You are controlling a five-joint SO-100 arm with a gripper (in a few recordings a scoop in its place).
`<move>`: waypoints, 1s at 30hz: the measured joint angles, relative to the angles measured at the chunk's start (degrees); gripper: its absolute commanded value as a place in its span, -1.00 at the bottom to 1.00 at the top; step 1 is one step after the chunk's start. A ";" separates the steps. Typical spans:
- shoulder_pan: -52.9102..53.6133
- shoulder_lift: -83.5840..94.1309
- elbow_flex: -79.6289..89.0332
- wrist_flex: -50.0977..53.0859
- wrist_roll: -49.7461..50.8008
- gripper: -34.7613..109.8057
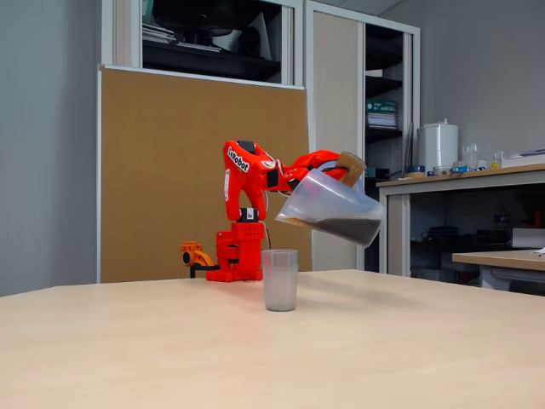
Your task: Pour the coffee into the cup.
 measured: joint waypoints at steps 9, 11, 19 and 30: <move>0.09 0.00 1.23 -1.49 1.58 -0.52; 0.09 0.00 1.23 -1.58 2.11 -0.52; 0.09 -0.44 1.23 -4.31 5.01 -0.52; 0.09 -1.41 1.23 -6.50 8.44 -0.52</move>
